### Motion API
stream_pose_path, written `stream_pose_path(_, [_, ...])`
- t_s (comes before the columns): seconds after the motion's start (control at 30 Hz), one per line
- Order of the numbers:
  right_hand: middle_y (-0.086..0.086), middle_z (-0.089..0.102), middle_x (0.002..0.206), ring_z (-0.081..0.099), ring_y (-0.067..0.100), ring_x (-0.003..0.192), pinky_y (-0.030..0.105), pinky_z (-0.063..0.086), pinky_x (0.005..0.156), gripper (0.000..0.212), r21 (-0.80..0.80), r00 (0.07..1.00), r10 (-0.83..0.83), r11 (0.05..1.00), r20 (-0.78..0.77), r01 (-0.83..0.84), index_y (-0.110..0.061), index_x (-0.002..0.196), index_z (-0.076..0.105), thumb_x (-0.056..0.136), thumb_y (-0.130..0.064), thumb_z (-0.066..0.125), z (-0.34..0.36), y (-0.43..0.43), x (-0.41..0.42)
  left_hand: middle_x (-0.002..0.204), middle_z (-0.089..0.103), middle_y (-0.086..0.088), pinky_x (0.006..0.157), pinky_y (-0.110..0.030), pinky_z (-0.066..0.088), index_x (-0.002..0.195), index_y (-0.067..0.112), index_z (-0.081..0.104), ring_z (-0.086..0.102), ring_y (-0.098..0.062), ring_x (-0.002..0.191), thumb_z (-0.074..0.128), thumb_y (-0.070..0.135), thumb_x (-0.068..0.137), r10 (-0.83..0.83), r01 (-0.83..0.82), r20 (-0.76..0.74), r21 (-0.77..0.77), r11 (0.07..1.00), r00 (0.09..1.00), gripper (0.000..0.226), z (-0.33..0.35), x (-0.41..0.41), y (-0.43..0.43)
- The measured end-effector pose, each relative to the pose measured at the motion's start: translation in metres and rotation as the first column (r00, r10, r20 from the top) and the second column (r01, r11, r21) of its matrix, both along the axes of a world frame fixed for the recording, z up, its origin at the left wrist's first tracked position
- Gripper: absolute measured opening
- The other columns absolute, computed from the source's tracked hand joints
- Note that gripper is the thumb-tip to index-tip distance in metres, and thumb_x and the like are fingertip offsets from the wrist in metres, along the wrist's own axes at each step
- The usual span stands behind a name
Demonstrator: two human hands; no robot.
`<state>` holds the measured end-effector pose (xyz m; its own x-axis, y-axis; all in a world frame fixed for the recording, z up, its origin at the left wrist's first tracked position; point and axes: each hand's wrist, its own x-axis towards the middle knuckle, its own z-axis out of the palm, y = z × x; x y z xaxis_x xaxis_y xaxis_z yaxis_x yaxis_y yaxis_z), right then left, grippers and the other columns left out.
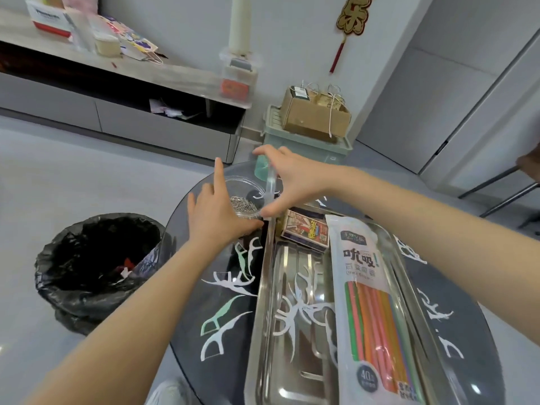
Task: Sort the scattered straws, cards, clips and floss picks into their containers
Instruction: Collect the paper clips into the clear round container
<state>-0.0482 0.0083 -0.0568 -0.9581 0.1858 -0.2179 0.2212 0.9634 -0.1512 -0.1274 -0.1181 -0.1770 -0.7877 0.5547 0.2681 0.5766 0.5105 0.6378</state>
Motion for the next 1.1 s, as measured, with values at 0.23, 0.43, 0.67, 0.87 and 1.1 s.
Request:
stream_pose_path(0.23, [-0.001,0.036,0.14,0.041,0.008,0.12,0.022,0.038,0.095,0.097,-0.158,0.952,-0.002,0.986,-0.305,-0.049,-0.029,0.148,0.018,0.072,-0.055,0.073,0.028,-0.009,0.015,0.138,0.046,-0.007,0.104,-0.049,0.034,0.151,0.023,-0.008,0.044,-0.026,0.126,0.083,0.054,0.055,-0.12,0.128,-0.047,0.244,0.961,0.992,0.136,0.047,0.014,-0.006])
stream_pose_path(0.43, [-0.015,0.039,0.138,0.036,-0.002,0.124,0.016,0.03,0.1,0.088,-0.13,0.957,0.056,0.987,-0.284,-0.096,-0.033,0.146,0.032,0.071,-0.052,0.074,0.046,-0.02,0.076,0.132,0.045,-0.005,0.097,-0.048,0.045,0.142,0.037,0.0,0.048,-0.026,0.12,0.085,0.039,0.053,-0.361,0.344,-0.011,0.326,0.881,0.933,0.123,0.078,0.065,-0.026])
stream_pose_path(0.67, [-0.023,0.042,0.135,0.038,-0.007,0.126,0.018,0.033,0.103,0.081,-0.235,0.942,0.026,0.966,-0.334,-0.11,-0.04,0.141,0.038,0.07,-0.049,0.076,0.066,-0.018,0.156,0.133,0.046,0.003,0.101,-0.038,0.045,0.123,0.053,0.013,0.049,-0.019,0.123,0.083,0.045,0.052,-0.519,0.438,0.062,0.458,0.774,0.853,0.1,0.094,0.132,-0.028])
stream_pose_path(0.87, [-0.021,0.04,0.138,0.036,-0.004,0.13,0.028,0.031,0.111,0.077,-0.189,0.948,0.067,0.973,-0.31,-0.13,-0.044,0.139,0.039,0.069,-0.051,0.072,0.066,-0.018,0.194,0.133,0.048,0.011,0.093,-0.014,0.044,0.123,0.056,0.012,0.051,-0.003,0.117,0.083,0.052,0.052,-0.539,0.475,0.053,0.407,0.78,0.841,0.101,0.088,0.16,-0.027])
stream_pose_path(1.1, [-0.018,0.04,0.135,0.033,0.002,0.125,0.03,0.031,0.108,0.078,-0.031,0.945,-0.05,0.999,-0.323,0.042,-0.039,0.146,0.027,0.078,-0.068,0.052,0.041,-0.025,0.209,0.134,0.047,0.011,0.086,-0.008,0.045,0.144,0.038,0.019,0.053,-0.004,0.113,0.084,0.051,0.047,-0.526,0.453,0.091,0.397,0.798,0.846,0.117,0.08,0.173,-0.021])
